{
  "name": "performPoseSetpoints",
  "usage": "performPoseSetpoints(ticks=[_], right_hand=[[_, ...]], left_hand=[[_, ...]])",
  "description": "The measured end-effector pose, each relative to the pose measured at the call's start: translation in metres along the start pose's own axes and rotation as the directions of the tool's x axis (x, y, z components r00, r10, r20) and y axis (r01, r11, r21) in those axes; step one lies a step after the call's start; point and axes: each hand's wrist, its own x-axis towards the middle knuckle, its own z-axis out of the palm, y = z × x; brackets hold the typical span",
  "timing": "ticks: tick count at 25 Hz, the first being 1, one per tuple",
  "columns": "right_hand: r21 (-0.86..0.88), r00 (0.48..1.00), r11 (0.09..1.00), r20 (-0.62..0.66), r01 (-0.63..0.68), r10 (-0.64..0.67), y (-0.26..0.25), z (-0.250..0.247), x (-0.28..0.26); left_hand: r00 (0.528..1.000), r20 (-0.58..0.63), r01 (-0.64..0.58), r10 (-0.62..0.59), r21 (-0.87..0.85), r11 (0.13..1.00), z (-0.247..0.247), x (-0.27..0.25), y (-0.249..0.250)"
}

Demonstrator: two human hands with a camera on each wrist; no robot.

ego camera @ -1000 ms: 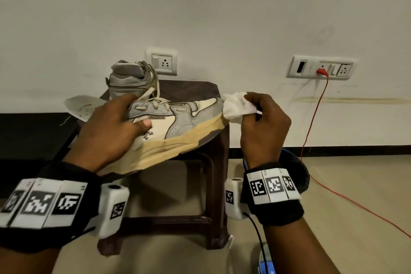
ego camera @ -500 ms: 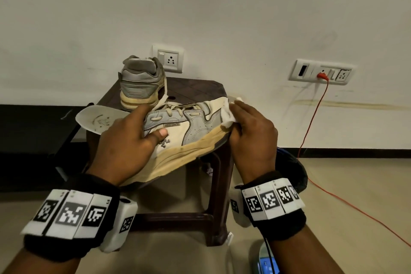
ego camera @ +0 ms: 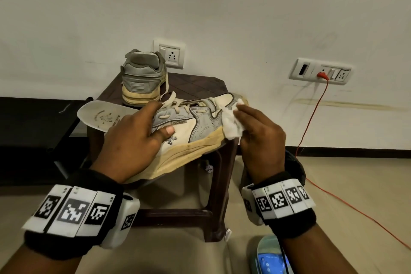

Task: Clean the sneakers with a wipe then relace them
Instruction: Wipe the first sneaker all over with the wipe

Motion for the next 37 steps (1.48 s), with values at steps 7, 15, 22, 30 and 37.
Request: performPoseSetpoints(ticks=[7,15,22,30,37], right_hand=[[0.013,0.982,0.987,0.1,0.158,-0.159,-0.037,0.006,-0.017],[0.093,0.983,0.995,0.178,0.03,-0.046,-0.047,0.004,-0.027],[0.016,0.997,0.999,0.071,0.031,-0.032,-0.026,0.003,-0.011],[-0.049,0.967,0.966,0.03,0.254,-0.253,-0.039,0.01,-0.038],[-0.017,0.999,0.999,-0.039,0.033,-0.033,-0.006,0.001,-0.004]], left_hand=[[0.999,-0.054,0.001,-0.007,-0.101,0.995,0.002,-0.001,-0.001],[1.0,-0.02,0.014,-0.018,-0.196,0.98,0.003,0.002,-0.004],[0.995,0.103,0.02,0.011,-0.294,0.955,0.004,0.004,-0.008],[0.998,0.058,0.004,0.015,-0.319,0.948,0.005,0.001,0.0],[0.96,0.276,0.103,0.039,-0.481,0.871,0.013,0.006,0.01]])
